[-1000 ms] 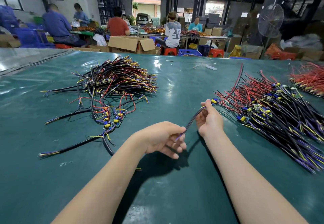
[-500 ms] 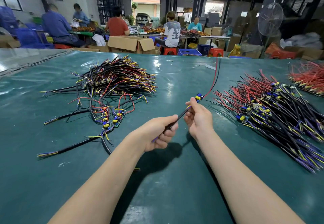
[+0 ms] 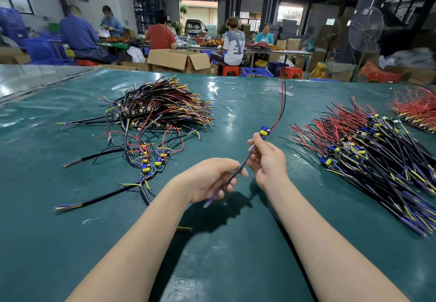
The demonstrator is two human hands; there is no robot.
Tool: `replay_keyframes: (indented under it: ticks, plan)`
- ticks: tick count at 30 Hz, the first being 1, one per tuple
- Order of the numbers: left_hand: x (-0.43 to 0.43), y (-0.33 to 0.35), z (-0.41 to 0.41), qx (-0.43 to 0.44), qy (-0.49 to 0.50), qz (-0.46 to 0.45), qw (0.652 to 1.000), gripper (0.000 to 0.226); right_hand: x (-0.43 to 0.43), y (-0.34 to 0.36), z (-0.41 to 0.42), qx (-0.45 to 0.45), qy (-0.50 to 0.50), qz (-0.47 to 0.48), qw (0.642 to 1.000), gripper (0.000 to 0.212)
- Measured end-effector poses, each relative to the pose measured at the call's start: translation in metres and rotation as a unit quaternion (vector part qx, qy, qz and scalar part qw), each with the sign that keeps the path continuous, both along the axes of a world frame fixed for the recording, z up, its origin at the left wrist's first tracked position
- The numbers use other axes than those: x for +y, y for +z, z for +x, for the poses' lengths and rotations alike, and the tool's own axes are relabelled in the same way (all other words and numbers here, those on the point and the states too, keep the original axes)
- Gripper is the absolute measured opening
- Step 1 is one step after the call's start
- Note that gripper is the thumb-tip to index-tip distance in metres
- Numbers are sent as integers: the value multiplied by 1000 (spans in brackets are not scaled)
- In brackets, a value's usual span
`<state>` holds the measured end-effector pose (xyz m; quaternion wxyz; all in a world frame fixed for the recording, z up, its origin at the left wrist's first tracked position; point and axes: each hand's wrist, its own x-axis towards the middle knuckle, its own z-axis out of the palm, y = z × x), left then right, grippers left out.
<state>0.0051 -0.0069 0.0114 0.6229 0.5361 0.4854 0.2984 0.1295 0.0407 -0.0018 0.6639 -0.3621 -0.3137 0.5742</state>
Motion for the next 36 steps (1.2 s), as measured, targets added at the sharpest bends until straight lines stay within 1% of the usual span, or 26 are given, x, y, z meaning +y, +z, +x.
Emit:
replay_keyframes:
  ticks: [3,6,7,8,10,11,12,13,14,16,17,19,20,22,24,28,29,33,36]
  plan:
    - [2,-3,2,-13,52,18,998,35,-1,-1,-3,1,11,-2,1000,28]
    - [0,-6,7,21,47,33,998,36,-1,-1,-3,-3,12,-2,1000,28]
    - [-1,-6,11,59,40,51,996,36,0,-2,-2,-12,8,0,1000,28]
    - [-2,-5,15,121,28,85,989,35,0,-2,-1,-27,4,1,1000,28]
    - [-2,-7,23,263,9,172,949,34,0,-3,0,-63,-2,-2,998,29]
    - [-2,-7,26,303,10,205,931,35,0,-4,-1,-72,-2,-4,997,29]
    - [-2,-8,27,313,13,223,923,36,0,-3,-1,-75,-3,-5,997,29]
    - [-3,-9,25,298,11,222,928,37,0,-3,-1,-72,-4,-4,997,29]
    - [-3,-10,22,259,7,206,944,37,0,-2,-1,-64,-7,-3,998,29]
    - [-4,-10,16,159,-10,130,979,36,2,0,3,-38,-18,-6,999,28]
    - [-4,-9,13,110,-23,88,990,35,3,1,5,-24,-24,-10,999,28]
    - [-4,-7,10,30,-33,43,998,37,5,1,9,-10,-35,-18,999,28]
    - [-3,-5,9,10,-35,37,999,40,6,0,11,-8,-39,-21,999,28]
    - [-1,-3,6,14,-45,41,998,45,8,-2,13,-5,-46,-24,999,28]
    - [-3,-2,4,37,-62,39,997,45,9,-3,14,5,-50,-25,998,28]
    - [-6,-1,7,40,-112,0,993,44,11,-5,18,22,-60,-32,997,28]
    - [-6,0,8,55,-126,-10,990,44,12,-5,18,11,-63,-26,998,28]
    - [-9,-4,15,156,-178,-24,971,43,12,-8,9,-89,-48,18,995,30]
    - [-9,-4,17,162,-164,3,973,43,13,-6,10,-84,-31,3,996,30]
